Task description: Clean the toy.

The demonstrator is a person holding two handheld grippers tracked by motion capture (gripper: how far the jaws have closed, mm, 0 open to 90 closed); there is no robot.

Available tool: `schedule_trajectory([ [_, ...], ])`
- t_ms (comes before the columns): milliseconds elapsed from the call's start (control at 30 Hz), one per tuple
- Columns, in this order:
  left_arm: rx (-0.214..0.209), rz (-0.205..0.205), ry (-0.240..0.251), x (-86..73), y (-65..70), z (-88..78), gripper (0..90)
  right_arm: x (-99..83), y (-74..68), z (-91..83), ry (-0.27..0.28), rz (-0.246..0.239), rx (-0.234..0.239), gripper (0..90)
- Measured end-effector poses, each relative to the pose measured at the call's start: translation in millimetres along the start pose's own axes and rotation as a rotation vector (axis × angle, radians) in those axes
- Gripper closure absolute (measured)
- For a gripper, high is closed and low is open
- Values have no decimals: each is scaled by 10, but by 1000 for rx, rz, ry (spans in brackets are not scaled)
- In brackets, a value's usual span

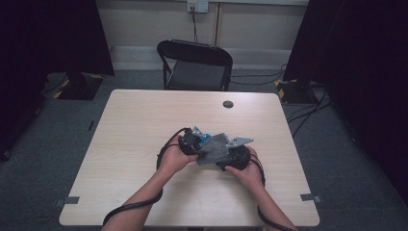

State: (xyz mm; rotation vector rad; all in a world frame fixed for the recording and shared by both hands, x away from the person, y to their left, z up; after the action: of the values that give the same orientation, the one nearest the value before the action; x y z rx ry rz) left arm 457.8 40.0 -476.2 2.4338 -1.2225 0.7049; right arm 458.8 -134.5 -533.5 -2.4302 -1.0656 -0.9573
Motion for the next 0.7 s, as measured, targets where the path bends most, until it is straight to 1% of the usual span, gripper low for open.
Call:
schedule_trajectory([
  [167,17,-11,7,-2,-49,-1,756,0,0,0,0,0,0,238],
  [233,14,-25,9,-11,-70,2,756,0,0,0,0,0,0,238],
  [367,18,-28,4,-20,-100,-3,756,0,0,0,0,0,0,238],
  [533,32,-34,6,-21,-132,-11,755,0,0,0,0,0,0,238],
  [700,36,-43,9,-26,-158,-25,756,0,0,0,0,0,0,238],
])
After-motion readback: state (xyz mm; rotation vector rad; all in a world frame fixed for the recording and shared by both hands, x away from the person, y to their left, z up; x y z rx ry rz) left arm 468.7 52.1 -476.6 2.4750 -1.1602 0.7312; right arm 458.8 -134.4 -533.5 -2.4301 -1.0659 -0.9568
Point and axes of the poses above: each handheld gripper's, and its own axes: z roughly forward along the jaws, x roughly out of its top, y roughly to its right, the point moved 4 cm from there along z, roughly forward along the jaws, and after that the axes turned 4 degrees about -y, right-handed, at the moved point
